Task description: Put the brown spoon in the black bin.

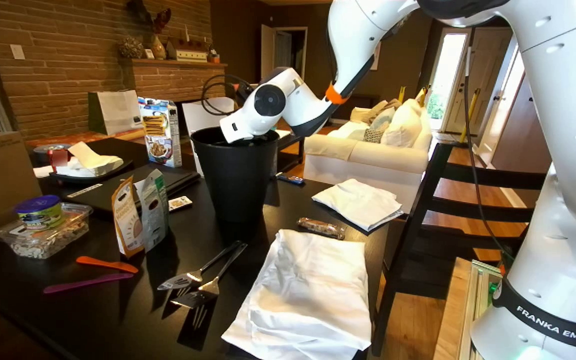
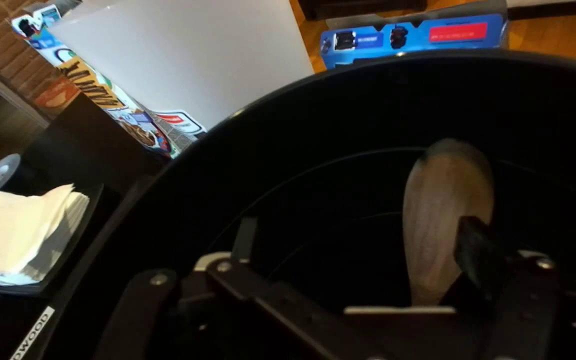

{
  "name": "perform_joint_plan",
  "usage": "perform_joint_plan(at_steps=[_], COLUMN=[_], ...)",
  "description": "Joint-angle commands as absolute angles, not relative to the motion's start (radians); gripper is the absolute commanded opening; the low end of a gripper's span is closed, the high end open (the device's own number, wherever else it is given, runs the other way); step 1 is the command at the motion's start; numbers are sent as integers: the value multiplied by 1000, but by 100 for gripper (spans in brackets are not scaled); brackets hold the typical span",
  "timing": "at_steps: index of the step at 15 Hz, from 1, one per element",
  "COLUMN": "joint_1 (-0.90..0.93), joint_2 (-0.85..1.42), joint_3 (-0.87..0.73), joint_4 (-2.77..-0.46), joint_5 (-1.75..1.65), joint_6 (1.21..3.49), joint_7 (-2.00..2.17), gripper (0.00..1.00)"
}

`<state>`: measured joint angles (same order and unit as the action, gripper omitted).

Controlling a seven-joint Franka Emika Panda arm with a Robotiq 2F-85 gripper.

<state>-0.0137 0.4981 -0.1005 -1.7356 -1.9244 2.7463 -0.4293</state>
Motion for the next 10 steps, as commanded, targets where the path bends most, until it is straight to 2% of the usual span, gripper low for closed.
perform_joint_plan(at_steps=[1, 10], joint_1=[-34, -58], joint_2=[484, 414], joint_3=[-79, -45], joint_4=[-1695, -1685], joint_5=[-1871, -1226], joint_6=[2756, 2605], joint_7=[-462, -724], gripper=[100, 100])
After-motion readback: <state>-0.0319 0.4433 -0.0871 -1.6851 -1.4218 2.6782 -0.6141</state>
